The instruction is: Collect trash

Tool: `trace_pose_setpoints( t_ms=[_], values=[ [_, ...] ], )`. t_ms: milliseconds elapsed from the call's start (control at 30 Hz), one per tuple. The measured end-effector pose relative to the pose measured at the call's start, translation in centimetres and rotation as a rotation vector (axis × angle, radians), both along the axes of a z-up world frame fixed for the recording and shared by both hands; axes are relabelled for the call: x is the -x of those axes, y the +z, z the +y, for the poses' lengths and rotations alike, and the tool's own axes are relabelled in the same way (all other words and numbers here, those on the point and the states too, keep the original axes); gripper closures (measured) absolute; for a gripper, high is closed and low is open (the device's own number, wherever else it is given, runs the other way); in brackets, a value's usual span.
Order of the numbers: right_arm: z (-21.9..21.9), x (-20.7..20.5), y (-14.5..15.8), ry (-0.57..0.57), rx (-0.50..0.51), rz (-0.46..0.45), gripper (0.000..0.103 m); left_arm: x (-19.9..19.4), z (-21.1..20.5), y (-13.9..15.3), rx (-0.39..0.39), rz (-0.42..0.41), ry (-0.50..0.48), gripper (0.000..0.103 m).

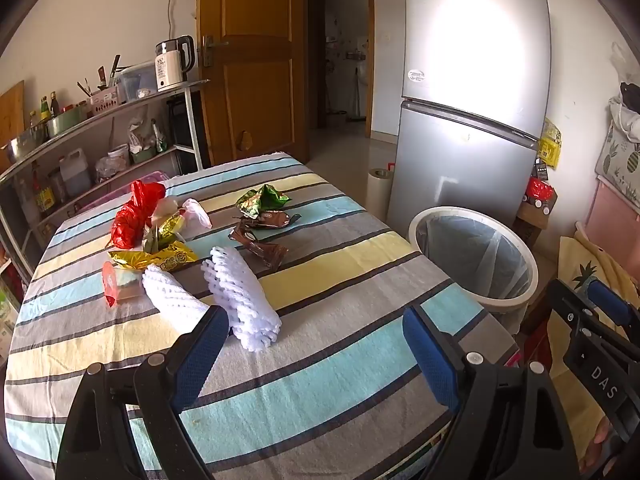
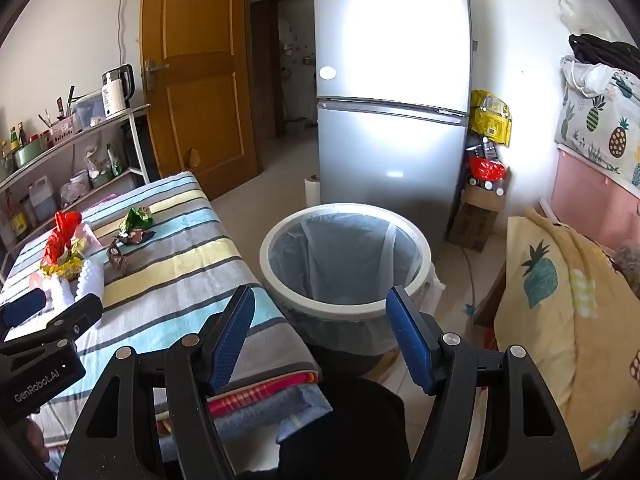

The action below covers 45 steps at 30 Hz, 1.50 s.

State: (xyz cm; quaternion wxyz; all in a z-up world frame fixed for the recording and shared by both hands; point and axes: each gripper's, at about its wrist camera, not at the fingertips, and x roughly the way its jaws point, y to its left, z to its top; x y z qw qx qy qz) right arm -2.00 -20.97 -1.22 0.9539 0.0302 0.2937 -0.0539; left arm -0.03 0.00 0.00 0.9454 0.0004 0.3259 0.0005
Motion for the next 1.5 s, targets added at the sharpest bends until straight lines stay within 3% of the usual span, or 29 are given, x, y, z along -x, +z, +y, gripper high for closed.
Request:
trace_pose_setpoints(
  t_ms=[1500],
  values=[
    [0.02, 0.17, 0.19, 0.006, -0.004, -0.014, 0.034, 0.25, 0.52, 0.26, -0.001, 0.007, -0.005, 0.014]
  ],
)
